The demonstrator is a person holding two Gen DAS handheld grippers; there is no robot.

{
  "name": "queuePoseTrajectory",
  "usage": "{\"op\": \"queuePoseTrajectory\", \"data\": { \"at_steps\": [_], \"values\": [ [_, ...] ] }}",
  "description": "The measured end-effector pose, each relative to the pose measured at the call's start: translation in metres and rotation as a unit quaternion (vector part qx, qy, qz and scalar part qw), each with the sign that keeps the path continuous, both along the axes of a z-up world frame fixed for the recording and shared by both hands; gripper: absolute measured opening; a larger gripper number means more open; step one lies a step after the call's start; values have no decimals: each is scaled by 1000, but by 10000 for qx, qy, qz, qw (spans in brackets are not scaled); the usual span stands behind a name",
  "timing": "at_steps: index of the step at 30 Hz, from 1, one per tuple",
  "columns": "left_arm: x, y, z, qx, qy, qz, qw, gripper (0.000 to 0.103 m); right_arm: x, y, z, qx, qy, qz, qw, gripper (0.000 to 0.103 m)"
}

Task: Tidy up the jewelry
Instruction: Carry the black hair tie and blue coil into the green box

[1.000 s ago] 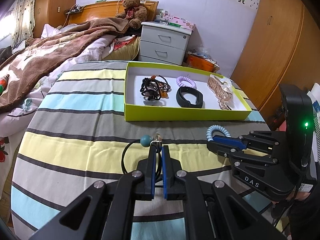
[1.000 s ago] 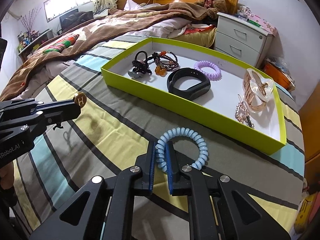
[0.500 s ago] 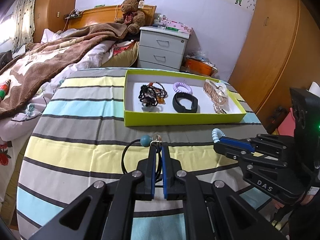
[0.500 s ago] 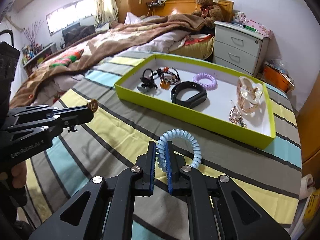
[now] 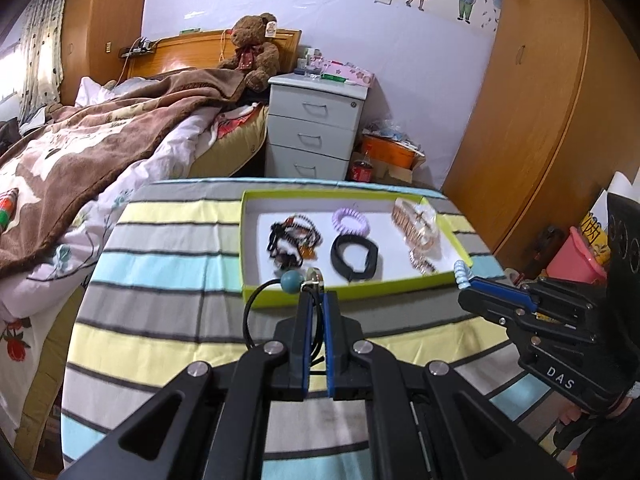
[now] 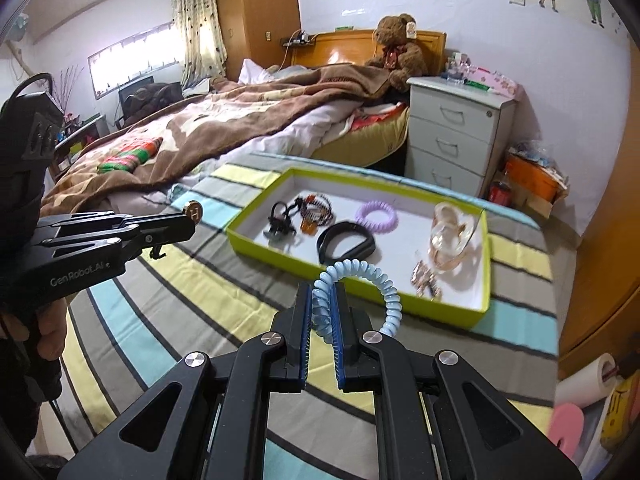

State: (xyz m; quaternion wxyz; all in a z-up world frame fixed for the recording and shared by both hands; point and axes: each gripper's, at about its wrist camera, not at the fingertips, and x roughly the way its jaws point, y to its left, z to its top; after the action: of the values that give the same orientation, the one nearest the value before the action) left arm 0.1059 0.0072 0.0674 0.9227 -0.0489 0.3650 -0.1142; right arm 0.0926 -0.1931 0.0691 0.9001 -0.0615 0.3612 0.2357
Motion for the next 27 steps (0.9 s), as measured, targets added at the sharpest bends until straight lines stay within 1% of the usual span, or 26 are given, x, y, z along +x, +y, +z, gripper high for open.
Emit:
{"op": "queuePoseTrajectory", "data": {
  "at_steps": [6, 11, 12, 14, 21, 27],
  "values": [
    [21, -3, 19, -73, -121, -81, 9999, 6, 12, -8, 16, 39, -81, -180, 9998, 9],
    [38, -6, 27, -101, -151, -120, 9998, 6, 26, -12, 25, 91, -94, -264, 9996, 9],
    [43, -6, 28, -153, -119, -133, 9997, 6, 29, -12, 25, 96, -89, -296, 9995, 9],
    [53, -6, 28, -246, -57, -168, 9995, 6, 36, -13, 26, 100, -67, -352, 9993, 9],
    [81, -14, 28, -191, -51, -219, 9996, 6, 67, -12, 23, 55, 39, -556, 9984, 9],
    [104, -23, 22, -146, 12, -341, 9993, 6, 90, -9, 13, 171, 156, -644, 9977, 9]
  ]
}}
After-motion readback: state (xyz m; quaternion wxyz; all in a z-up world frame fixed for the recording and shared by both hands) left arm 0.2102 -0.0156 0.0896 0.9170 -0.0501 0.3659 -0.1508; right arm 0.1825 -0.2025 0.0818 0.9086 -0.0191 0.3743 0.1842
